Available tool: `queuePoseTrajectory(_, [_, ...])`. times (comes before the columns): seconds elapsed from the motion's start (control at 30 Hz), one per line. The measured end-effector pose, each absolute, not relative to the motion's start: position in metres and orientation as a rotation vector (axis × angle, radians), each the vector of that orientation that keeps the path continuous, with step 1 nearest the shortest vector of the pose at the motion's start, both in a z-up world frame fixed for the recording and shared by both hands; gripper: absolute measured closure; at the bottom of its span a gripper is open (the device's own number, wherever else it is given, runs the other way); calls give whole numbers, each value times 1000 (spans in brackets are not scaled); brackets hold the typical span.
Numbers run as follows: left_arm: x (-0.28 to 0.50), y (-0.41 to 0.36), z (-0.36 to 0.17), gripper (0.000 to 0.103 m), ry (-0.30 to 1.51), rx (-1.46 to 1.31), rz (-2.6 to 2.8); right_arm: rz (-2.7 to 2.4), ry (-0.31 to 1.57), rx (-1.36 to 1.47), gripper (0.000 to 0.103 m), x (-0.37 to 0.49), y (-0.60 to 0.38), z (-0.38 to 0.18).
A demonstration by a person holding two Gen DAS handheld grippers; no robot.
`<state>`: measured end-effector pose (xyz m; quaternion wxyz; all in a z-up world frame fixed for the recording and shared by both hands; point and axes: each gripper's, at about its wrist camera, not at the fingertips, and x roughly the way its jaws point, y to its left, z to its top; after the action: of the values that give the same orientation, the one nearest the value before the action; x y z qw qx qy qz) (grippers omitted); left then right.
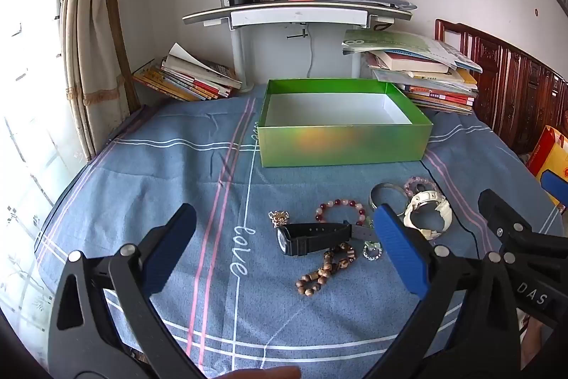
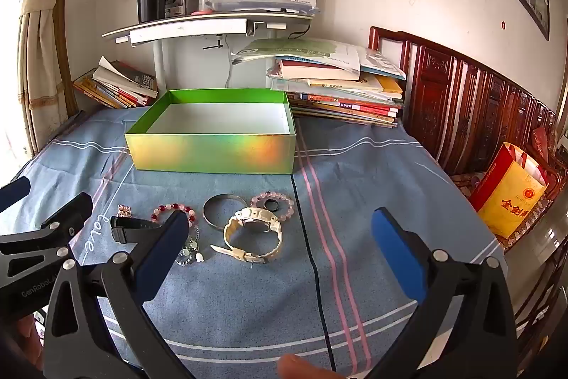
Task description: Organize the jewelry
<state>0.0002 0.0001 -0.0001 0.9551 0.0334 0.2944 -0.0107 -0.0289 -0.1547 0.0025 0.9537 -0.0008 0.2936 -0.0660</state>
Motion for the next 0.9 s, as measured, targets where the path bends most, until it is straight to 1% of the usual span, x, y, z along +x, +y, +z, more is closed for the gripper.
queuePoseTrajectory(0.9, [-3, 1, -6, 4, 607, 72, -22, -134, 603, -1, 2, -29, -155, 2])
